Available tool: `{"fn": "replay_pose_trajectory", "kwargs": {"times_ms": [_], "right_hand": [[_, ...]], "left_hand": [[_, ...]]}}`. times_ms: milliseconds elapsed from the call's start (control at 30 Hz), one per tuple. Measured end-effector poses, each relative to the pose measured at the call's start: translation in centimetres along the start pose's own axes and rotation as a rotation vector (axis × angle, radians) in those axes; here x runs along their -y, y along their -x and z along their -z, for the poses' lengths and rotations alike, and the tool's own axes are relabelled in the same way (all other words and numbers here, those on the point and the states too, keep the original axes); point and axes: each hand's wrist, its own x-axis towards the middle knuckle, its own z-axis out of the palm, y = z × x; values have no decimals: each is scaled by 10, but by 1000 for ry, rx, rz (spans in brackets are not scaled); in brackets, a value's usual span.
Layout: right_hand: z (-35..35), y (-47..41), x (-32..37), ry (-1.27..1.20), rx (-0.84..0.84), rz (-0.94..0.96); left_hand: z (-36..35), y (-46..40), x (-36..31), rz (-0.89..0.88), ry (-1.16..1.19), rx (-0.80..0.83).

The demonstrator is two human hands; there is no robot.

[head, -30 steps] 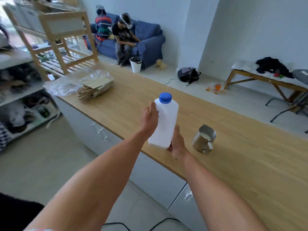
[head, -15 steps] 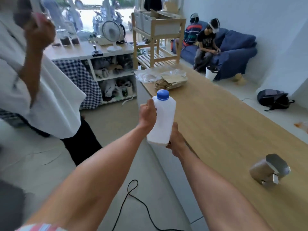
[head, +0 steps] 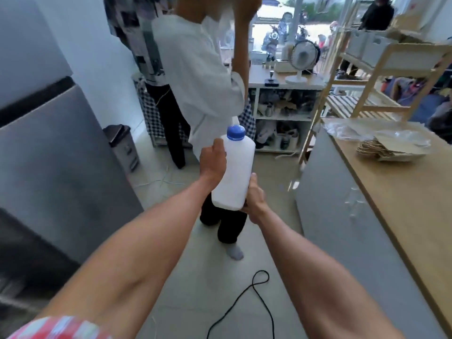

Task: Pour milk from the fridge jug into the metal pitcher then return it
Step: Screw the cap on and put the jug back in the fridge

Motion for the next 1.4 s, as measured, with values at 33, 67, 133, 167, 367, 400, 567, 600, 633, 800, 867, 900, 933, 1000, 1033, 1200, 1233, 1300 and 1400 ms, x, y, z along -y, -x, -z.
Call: {"fn": "replay_pose_trajectory", "kwargs": {"times_ms": [33, 67, 133, 167, 367, 400, 567, 600, 633, 800, 867, 900, 933, 1000, 1033, 1200, 1233, 1300, 1400], "right_hand": [[-23, 1, -1, 14, 32, -10], [-45, 2, -3, 17, 71, -22], [-87, 1, -6, 48, 137, -50], [-107, 1, -8, 79, 163, -58], [-214, 24, -20, 233, 404, -47], [-230, 26, -24, 242, 432, -58], [-298, 42, -36, 327, 552, -85], [-309, 45, -38, 344, 574, -81], [-321, 46, -41, 357, 598, -82], [-384, 37, -55, 387, 716, -119], [-405, 39, -54, 411, 758, -130], [-416, 40, -52, 436, 790, -135], [-425, 41, -50, 457, 822, -131], [-442, 41, -47, 503, 886, -127], [-450, 41, -44, 527, 922, -127], [-491, 36, -41, 648, 1065, -137], [-498, 37, -41, 664, 1087, -137], [-509, 38, -44, 694, 1119, -132], [-522, 39, -46, 738, 1152, -112]], "left_hand": [[22, -7, 1, -5, 6, -18], [45, -13, 1, -13, -2, -41], [88, -23, 3, -22, -16, -103], [108, -28, 7, -18, -16, -138], [216, -43, 21, 26, 6, -378], [232, -43, 21, 24, -1, -421], [301, -42, 30, 60, -7, -596], [312, -42, 32, 66, -9, -630], [322, -43, 34, 70, -13, -662], [371, -49, 40, 94, -43, -826], [388, -54, 40, 106, -38, -886], [395, -56, 39, 111, -29, -917], [401, -57, 37, 122, -28, -951], [410, -60, 32, 127, -31, -1010], [414, -62, 30, 128, -33, -1042], [431, -68, 24, 133, 16, -1219], [434, -69, 24, 141, 14, -1244], [440, -69, 24, 145, 21, -1288], [450, -70, 28, 118, 37, -1356]]}}
